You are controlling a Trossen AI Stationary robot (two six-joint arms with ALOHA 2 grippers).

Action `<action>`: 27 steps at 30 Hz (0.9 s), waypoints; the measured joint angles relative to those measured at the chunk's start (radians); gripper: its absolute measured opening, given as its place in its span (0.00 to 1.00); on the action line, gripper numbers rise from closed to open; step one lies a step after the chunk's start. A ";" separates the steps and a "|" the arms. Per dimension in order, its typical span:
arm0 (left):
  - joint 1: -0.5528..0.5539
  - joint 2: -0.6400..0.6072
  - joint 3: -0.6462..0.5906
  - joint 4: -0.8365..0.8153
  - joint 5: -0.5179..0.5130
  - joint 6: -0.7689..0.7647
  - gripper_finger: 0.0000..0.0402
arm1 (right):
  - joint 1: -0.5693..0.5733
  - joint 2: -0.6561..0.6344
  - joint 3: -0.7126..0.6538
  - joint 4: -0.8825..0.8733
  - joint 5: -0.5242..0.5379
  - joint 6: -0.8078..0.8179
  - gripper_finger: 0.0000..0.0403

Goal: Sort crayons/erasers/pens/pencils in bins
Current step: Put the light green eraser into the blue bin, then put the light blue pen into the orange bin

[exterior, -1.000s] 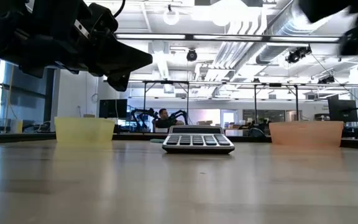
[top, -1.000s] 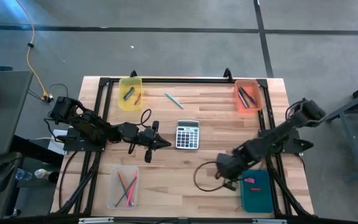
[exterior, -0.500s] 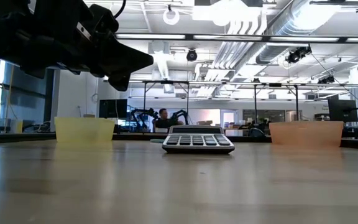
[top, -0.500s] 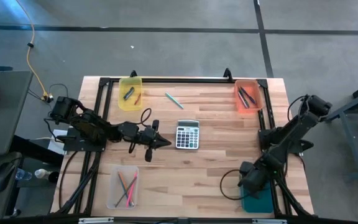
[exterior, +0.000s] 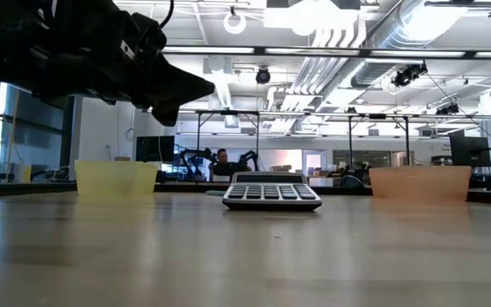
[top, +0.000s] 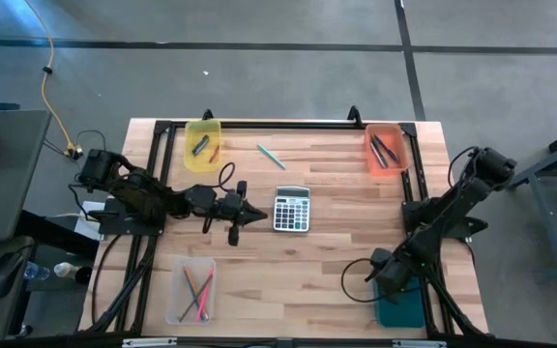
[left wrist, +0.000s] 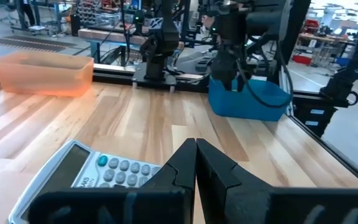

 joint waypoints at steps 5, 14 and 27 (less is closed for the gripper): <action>0.007 0.000 0.000 0.004 0.004 -0.008 0.00 | 0.005 0.000 0.093 -0.089 0.000 -0.008 0.32; 0.026 -0.132 -0.017 -0.029 0.071 0.053 0.00 | -0.005 0.000 0.370 -0.382 0.151 -0.227 0.29; 0.049 -0.438 -0.222 -0.085 0.050 0.090 0.00 | -0.365 0.000 0.287 0.355 0.444 -1.180 0.01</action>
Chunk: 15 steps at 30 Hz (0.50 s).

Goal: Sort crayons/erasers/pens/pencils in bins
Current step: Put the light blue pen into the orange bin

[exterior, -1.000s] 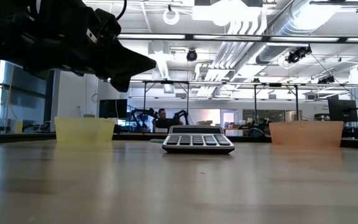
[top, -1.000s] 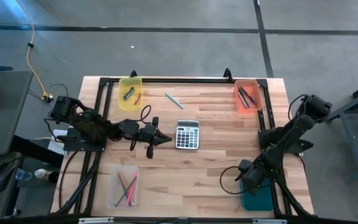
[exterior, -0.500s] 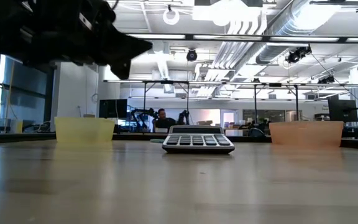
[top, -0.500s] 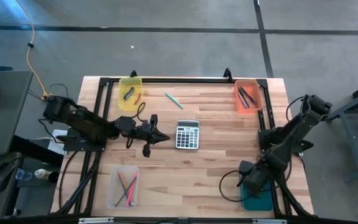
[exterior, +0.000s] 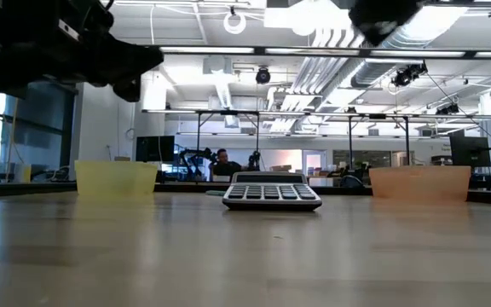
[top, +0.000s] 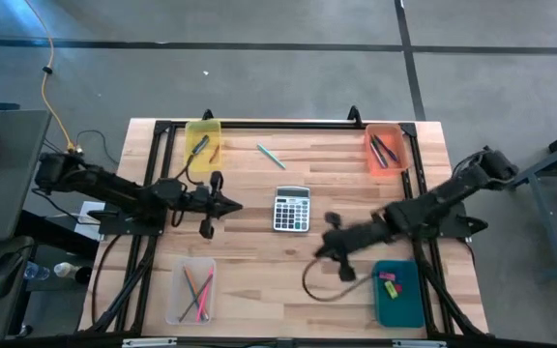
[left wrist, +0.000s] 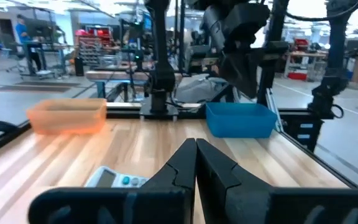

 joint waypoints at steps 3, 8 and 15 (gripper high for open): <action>0.013 -0.036 -0.023 -0.004 -0.001 -0.001 0.00 | -0.140 0.003 -0.074 0.250 -0.116 -0.133 0.01; 0.037 -0.054 -0.027 -0.019 0.000 0.000 0.00 | -0.333 0.003 -0.081 0.372 -0.093 -0.247 0.00; 0.064 -0.053 -0.027 -0.030 0.014 -0.001 0.00 | -0.543 0.111 0.054 0.342 -0.086 -0.273 0.00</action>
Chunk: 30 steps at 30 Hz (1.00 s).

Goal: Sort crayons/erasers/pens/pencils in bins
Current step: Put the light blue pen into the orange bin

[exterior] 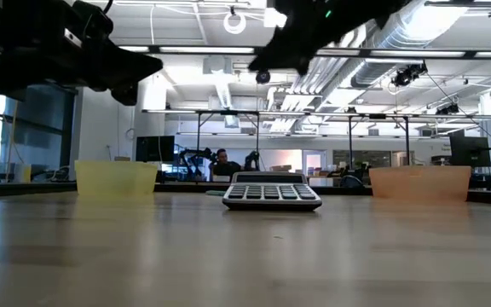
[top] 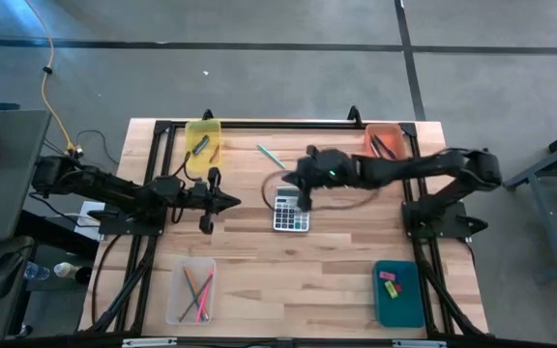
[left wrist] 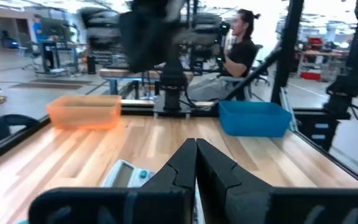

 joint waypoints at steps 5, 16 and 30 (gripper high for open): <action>0.000 0.000 0.000 -0.005 0.008 -0.002 0.00 | -0.097 0.147 0.075 -0.050 -0.004 0.014 0.00; 0.000 0.000 0.000 -0.015 0.000 -0.009 0.00 | -0.229 0.422 0.221 -0.168 0.018 0.092 0.07; -0.001 0.000 0.000 -0.023 0.000 -0.018 0.00 | -0.310 0.610 0.381 -0.280 0.096 0.109 0.44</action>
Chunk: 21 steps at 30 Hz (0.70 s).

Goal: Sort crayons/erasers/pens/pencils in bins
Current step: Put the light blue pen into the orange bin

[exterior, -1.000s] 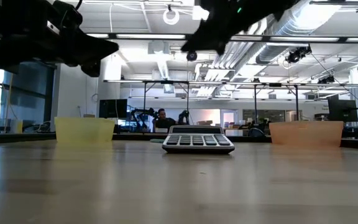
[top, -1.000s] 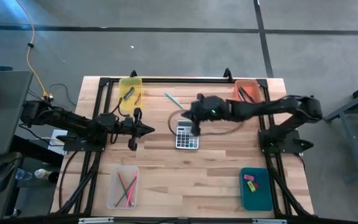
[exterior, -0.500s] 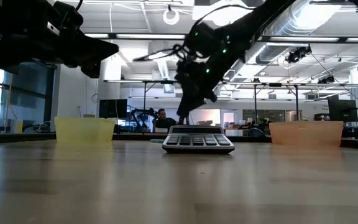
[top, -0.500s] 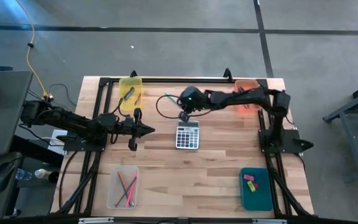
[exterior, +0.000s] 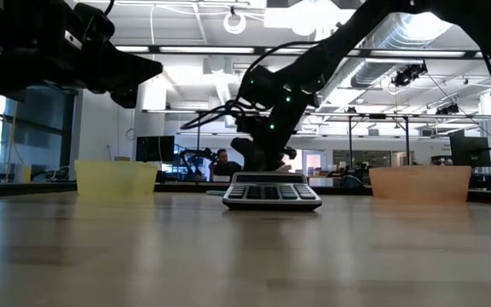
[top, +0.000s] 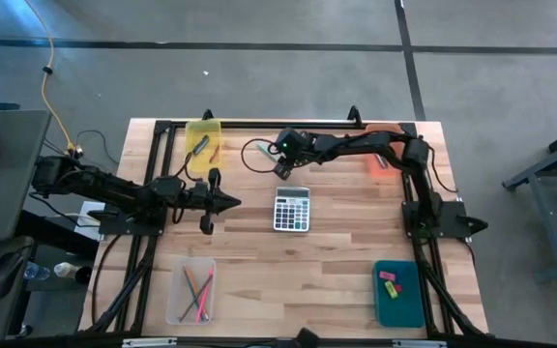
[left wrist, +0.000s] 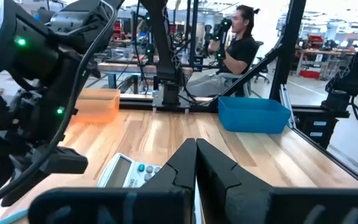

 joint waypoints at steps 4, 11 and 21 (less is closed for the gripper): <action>0.000 0.000 0.000 0.001 0.000 0.000 0.00 | -0.006 0.017 0.000 0.032 -0.013 0.006 0.46; 0.000 0.000 0.000 0.001 0.000 0.000 0.00 | -0.003 0.043 0.000 0.068 -0.009 -0.002 0.44; 0.000 0.000 0.000 0.001 0.000 0.000 0.00 | 0.000 0.043 0.000 0.059 -0.008 0.023 0.38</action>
